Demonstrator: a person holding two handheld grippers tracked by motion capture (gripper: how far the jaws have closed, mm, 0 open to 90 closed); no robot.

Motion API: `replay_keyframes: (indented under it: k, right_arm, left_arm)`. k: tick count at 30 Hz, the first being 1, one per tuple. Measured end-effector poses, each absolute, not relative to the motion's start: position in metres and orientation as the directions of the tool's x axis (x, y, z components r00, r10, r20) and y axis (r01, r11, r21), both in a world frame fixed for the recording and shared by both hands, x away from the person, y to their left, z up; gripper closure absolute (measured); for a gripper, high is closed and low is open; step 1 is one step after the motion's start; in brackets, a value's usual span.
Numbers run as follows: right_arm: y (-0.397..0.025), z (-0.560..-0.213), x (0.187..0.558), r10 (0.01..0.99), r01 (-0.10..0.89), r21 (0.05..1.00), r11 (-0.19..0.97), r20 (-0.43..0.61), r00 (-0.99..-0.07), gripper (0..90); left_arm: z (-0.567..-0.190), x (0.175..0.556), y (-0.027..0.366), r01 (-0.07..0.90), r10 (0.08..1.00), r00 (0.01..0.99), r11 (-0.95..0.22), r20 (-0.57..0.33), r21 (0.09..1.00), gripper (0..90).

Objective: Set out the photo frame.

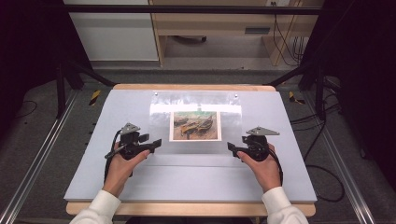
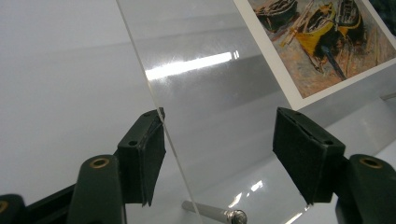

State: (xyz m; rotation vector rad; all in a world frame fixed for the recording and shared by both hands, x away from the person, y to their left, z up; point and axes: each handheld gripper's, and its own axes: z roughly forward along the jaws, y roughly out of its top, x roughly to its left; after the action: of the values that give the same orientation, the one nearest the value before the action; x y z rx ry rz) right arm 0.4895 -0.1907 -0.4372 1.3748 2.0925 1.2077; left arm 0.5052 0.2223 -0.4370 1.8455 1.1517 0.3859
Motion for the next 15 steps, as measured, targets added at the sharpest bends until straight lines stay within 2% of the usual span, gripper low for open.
replay_keyframes:
  k: [15]
  right_arm:
    - [-0.1903,-0.4356,0.4853,0.877,0.568,0.804,0.174,0.135,-0.460,32.8]
  left_arm:
    - [-0.4358,0.5006,0.2228,0.549,0.839,0.517,-0.173,-0.170,0.818,35.9]
